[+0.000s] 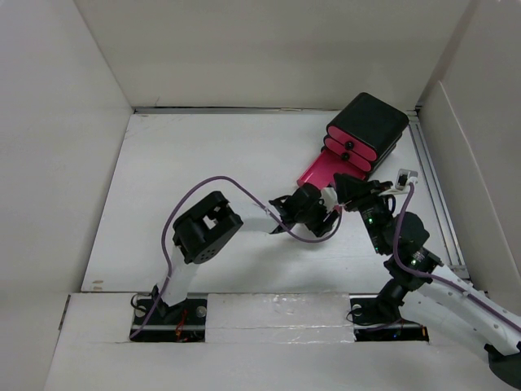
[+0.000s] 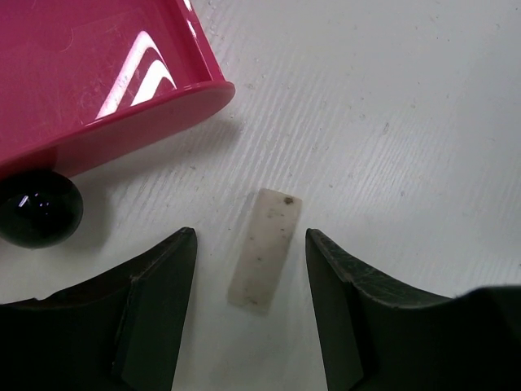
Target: Organize the desk
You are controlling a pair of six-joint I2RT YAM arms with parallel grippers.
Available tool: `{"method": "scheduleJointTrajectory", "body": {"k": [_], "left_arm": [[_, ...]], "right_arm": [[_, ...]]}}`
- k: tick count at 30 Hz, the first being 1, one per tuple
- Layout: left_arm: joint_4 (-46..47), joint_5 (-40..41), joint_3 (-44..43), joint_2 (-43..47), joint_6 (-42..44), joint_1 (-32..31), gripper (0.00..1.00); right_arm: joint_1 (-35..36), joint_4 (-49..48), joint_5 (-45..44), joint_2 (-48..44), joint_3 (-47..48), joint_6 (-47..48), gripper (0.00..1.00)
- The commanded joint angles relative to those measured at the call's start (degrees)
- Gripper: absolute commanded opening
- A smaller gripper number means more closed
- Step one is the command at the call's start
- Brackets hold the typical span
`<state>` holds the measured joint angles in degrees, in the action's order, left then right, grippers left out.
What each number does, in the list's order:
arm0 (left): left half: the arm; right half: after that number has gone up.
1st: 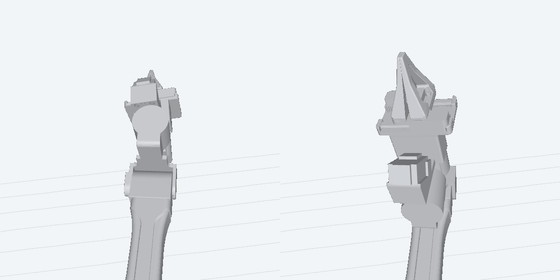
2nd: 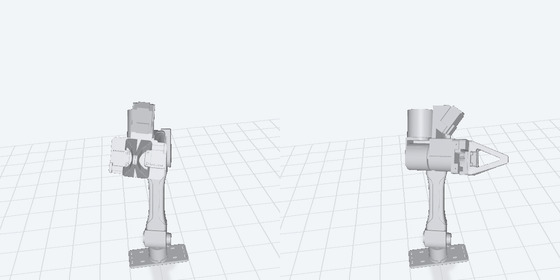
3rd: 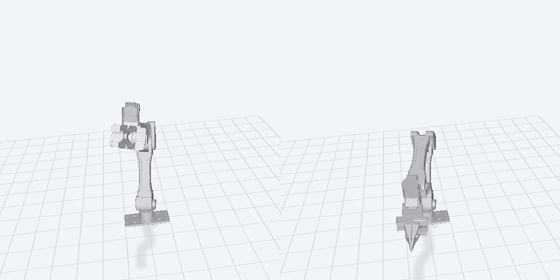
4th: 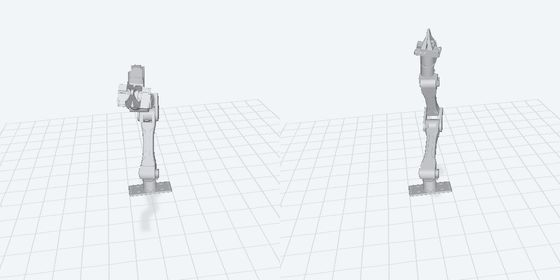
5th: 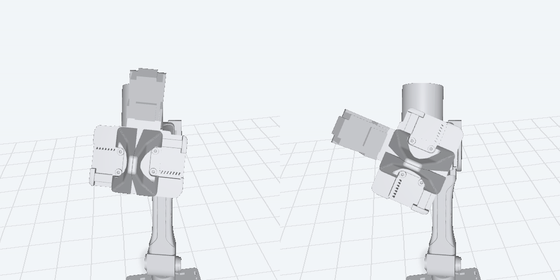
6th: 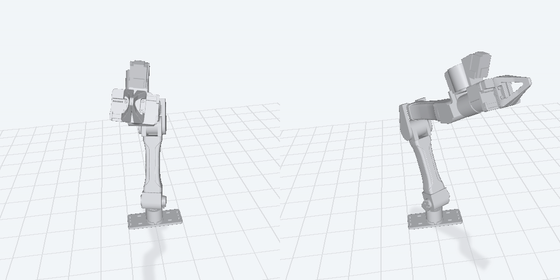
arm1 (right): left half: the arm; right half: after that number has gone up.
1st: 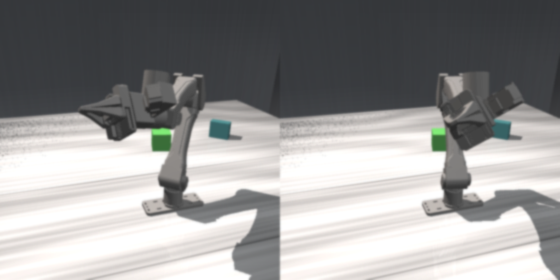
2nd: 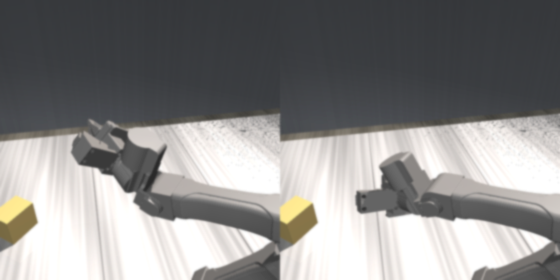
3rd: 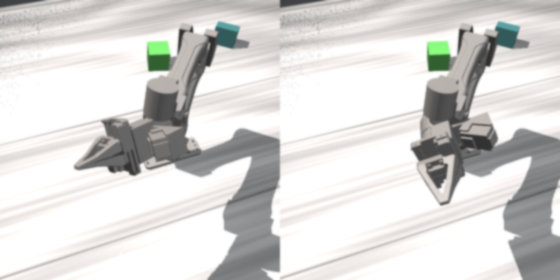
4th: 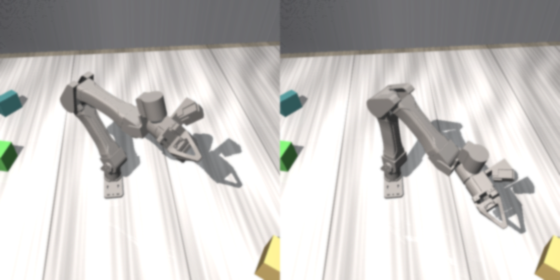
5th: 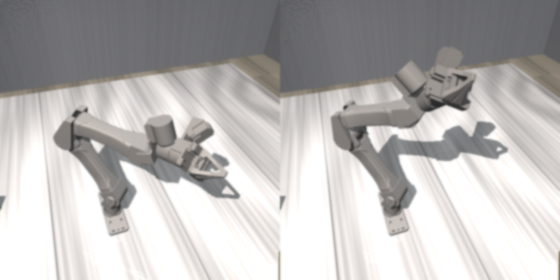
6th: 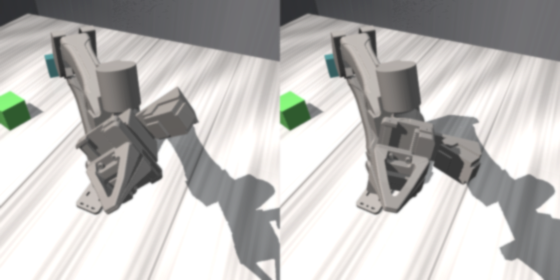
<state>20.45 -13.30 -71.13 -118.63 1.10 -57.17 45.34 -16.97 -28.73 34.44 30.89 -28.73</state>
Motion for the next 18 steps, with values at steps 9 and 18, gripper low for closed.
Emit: {"method": "scheduleJointTrajectory", "body": {"k": [9,18], "left_arm": [[-5.1,-4.2,4.2,1.8,-0.8,-0.2,0.37],[-8.6,4.1,1.6,-1.5,-0.4,-4.0,0.18]], "right_arm": [[-0.3,-1.5,-0.1,-1.3,0.7,0.2,0.4],[-0.3,-1.4,-0.2,-0.9,0.7,0.2,0.4]]}}
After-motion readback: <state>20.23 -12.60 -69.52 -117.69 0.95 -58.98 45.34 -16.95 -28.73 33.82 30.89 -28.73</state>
